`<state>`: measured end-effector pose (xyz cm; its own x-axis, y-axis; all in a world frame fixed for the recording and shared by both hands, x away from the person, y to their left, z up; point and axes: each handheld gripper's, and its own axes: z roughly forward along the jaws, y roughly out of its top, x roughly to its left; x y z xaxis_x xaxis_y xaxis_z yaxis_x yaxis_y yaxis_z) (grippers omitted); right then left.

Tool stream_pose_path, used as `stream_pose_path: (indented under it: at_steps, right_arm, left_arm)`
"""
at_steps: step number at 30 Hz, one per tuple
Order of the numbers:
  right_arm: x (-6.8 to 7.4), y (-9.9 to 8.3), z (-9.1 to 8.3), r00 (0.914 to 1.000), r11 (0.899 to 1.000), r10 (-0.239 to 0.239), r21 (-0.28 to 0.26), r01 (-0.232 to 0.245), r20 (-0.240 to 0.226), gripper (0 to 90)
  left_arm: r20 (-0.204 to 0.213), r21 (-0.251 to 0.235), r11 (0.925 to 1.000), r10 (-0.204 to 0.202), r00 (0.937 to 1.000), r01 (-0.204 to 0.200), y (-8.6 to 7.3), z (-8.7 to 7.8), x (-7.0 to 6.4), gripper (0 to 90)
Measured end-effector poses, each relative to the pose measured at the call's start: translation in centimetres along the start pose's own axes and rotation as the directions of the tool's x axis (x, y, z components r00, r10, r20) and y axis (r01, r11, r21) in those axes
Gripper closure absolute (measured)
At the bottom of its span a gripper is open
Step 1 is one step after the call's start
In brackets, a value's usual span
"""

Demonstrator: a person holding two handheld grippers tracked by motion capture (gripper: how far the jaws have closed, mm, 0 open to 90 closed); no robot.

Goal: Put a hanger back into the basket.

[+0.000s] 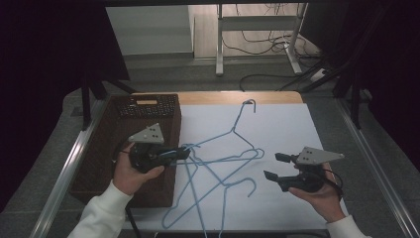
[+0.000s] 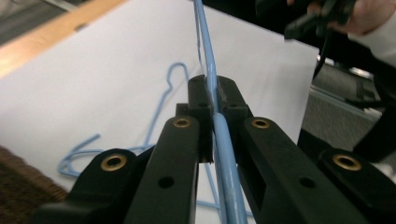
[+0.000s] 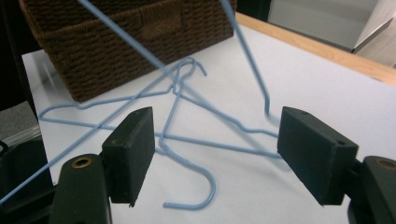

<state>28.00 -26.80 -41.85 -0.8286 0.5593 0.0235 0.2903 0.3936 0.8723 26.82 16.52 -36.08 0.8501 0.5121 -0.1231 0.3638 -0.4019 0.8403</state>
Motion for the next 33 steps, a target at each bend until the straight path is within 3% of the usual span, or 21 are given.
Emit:
stream_pose_path:
  at_steps: [9, 14, 19, 22, 23, 29, 33]
  right_arm:
    - [0.0, -0.5, 0.8, 0.9999, 0.999, 0.0, 0.036, 0.0, -0.011, 27.5]
    - [-0.1, -1.1, 1.5, 0.9999, 0.997, -0.005, 0.071, 0.006, -0.014, 27.5]
    - [-0.2, -1.2, 1.8, 0.9999, 0.997, -0.004, 0.083, 0.006, -0.013, 27.5]
    - [-0.2, -1.4, 2.1, 0.9999, 0.995, -0.007, 0.097, 0.008, -0.011, 27.4]
    - [-0.2, -1.5, 2.2, 0.9999, 0.995, -0.007, 0.1, 0.008, -0.012, 27.4]
    - [-0.2, -2.0, 2.9, 0.9999, 0.991, -0.011, 0.135, 0.012, -0.012, 27.3]
    - [-0.2, -2.1, 3.1, 0.9998, 0.989, -0.016, 0.145, 0.018, -0.015, 27.2]
  left_arm:
    - [-0.083, -0.094, 0.9948, -0.047, 0.9955, 0.039, -1.1, -4.7, 1.3, 87.7]
    - [-0.152, -0.161, 0.9827, -0.117, 0.9814, 0.092, -3.0, -8.1, 2.8, 87.7]
    - [-0.221, -0.227, 0.9647, -0.184, 0.9577, 0.133, -5.0, -11.6, 4.1, 87.7]
    - [-0.254, -0.275, 0.9487, -0.228, 0.9401, 0.156, -6.4, -13.6, 4.6, 87.7]
    - [-0.271, -0.292, 0.9424, -0.245, 0.9311, 0.163, -6.9, -14.3, 4.7, 87.7]
    - [-0.324, -0.365, 0.9134, -0.306, 0.8952, 0.18, -8.8, -16.8, 5.3, 87.8]
    - [-0.34, -0.391, 0.8989, -0.34, 0.8768, 0.197, -9.7, -17.4, 5.9, 87.7]
